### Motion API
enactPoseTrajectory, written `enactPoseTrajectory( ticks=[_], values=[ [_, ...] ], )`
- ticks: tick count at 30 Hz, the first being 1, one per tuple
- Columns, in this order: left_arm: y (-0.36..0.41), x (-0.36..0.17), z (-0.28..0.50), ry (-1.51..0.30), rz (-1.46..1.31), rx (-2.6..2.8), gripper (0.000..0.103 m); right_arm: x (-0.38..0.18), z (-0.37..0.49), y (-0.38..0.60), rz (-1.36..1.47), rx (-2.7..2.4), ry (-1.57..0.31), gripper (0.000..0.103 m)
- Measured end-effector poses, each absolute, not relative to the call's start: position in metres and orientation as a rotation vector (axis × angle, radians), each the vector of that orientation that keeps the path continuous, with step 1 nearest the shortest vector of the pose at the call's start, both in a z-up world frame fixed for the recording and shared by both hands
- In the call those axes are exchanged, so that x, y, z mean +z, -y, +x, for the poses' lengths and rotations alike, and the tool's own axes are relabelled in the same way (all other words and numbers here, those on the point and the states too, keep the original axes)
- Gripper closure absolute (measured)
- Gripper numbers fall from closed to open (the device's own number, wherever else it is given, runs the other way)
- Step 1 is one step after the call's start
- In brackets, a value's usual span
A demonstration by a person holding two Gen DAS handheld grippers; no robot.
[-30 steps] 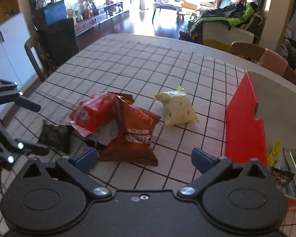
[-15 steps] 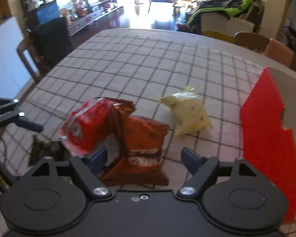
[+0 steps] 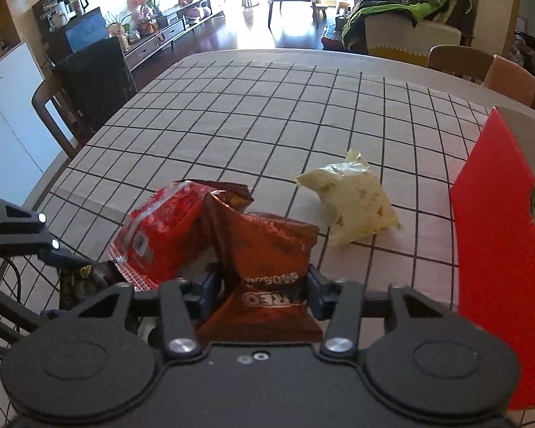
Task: Organize snacks
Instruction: 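Grasp the black candy packet with left tool while right tool grasps brown Oreo bag, then carry the black packet and brown Oreo bag over the box with both tools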
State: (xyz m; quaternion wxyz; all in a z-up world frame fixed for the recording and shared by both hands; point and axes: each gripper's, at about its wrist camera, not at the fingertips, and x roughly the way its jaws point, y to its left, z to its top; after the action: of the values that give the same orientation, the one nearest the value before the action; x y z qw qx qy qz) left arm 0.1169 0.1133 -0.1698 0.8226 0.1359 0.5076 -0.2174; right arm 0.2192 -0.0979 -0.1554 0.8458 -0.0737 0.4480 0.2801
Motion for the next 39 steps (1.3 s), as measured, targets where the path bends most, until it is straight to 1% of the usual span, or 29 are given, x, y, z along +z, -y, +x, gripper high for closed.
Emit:
enactPoseTrajectory(
  ticks=[9, 18, 26, 39],
  values=[
    [-0.122, -0.169, 0.118, -1.097, 0.143, -0.346, 0.067, -0.151, 0.211, 0.105, -0.087, 0.54, -0.939, 0.065],
    [-0.131, -0.162, 0.1, -1.098, -0.031, -0.202, 0.068, -0.142, 0.194, 0.12, -0.055, 0.51, -0.948, 0.066],
    [-0.125, -0.128, 0.076, -1.056, -0.145, -0.16, 0.068, -0.115, 0.175, 0.145, -0.007, 0.507, -0.929, 0.066],
    [-0.067, -0.057, 0.078, -0.925, -0.157, -0.196, 0.068, -0.061, 0.164, 0.209, 0.061, 0.483, -0.83, 0.066]
  ],
)
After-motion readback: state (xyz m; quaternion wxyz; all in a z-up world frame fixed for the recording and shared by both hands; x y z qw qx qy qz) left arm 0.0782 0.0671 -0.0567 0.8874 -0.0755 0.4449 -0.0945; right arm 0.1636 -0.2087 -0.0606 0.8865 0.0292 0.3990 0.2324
